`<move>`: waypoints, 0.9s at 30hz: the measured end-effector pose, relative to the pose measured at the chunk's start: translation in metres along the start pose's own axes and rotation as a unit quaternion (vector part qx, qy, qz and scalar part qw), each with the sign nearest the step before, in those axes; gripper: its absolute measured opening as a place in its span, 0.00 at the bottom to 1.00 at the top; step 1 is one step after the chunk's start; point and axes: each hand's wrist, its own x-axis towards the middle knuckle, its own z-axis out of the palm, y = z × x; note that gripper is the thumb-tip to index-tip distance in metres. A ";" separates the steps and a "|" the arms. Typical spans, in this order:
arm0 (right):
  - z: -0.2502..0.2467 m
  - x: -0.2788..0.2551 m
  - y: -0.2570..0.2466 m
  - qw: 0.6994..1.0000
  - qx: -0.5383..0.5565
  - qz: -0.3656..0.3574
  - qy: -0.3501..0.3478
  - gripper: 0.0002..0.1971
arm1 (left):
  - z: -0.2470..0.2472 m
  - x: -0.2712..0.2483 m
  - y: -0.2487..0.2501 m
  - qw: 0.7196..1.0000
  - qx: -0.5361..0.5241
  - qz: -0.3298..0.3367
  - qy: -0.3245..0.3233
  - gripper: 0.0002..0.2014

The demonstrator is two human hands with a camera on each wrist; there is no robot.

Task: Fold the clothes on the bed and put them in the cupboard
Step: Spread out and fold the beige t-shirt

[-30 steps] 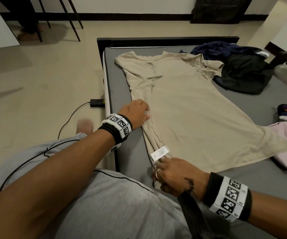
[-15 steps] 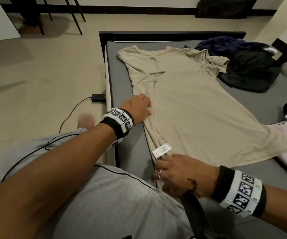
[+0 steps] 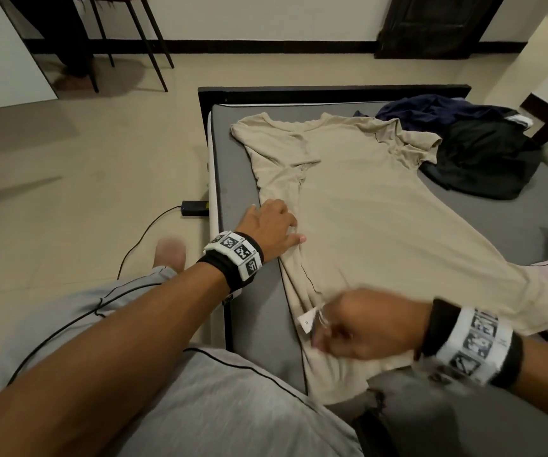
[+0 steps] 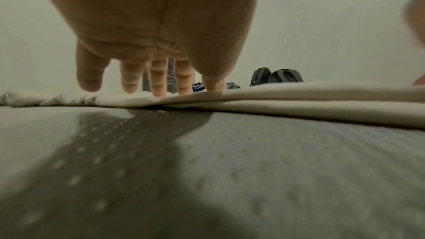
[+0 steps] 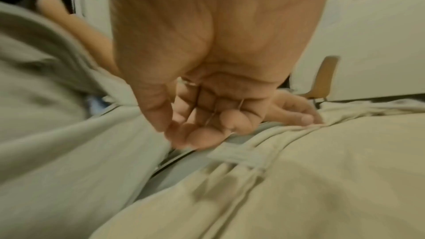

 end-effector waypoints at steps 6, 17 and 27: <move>-0.102 0.055 0.113 0.953 0.072 0.176 0.234 0.04 | -0.019 -0.005 0.054 0.997 0.028 -0.066 -0.036 0.32; -0.197 0.209 0.273 0.883 0.045 0.388 0.261 0.30 | -0.010 0.005 0.056 0.984 -0.128 -0.101 -0.068 0.03; -0.213 0.282 0.300 0.886 0.003 0.413 0.209 0.33 | -0.011 0.045 0.036 0.985 -0.096 -0.119 -0.074 0.13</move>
